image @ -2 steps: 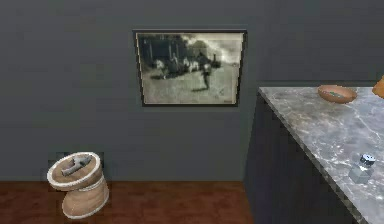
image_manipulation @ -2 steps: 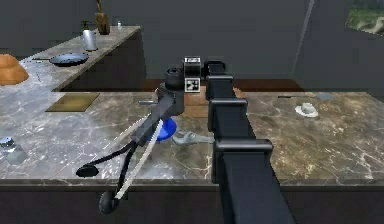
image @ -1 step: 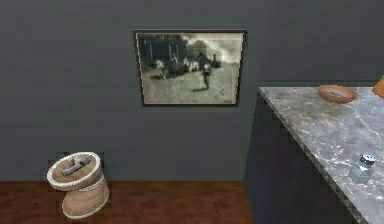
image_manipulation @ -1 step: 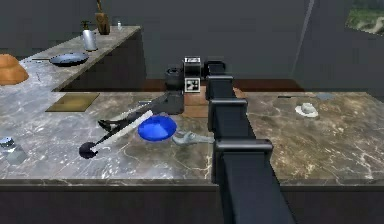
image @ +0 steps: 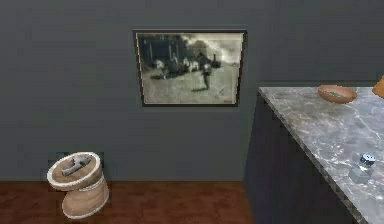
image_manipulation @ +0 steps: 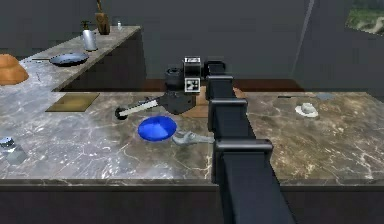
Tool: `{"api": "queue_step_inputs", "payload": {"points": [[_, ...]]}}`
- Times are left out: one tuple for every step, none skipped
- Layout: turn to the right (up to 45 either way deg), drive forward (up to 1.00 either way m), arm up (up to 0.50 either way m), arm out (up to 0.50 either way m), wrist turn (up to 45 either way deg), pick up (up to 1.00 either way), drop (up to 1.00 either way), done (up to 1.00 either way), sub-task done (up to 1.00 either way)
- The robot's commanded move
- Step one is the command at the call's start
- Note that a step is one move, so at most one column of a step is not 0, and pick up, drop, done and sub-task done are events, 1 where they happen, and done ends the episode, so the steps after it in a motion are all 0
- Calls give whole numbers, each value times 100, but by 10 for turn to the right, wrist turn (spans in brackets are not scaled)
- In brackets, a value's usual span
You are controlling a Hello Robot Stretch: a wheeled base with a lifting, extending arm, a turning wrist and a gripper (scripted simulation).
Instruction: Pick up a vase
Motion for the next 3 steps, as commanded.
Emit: {"api": "queue_step_inputs", "payload": {"points": [[0, 0, 0, 0, 210, 0, 0, 0, 0], [0, 0, -14, 0, 0, 0, 0, 0, 0], [0, 0, 0, 0, 0, 100, 0, 0, 0]]}}
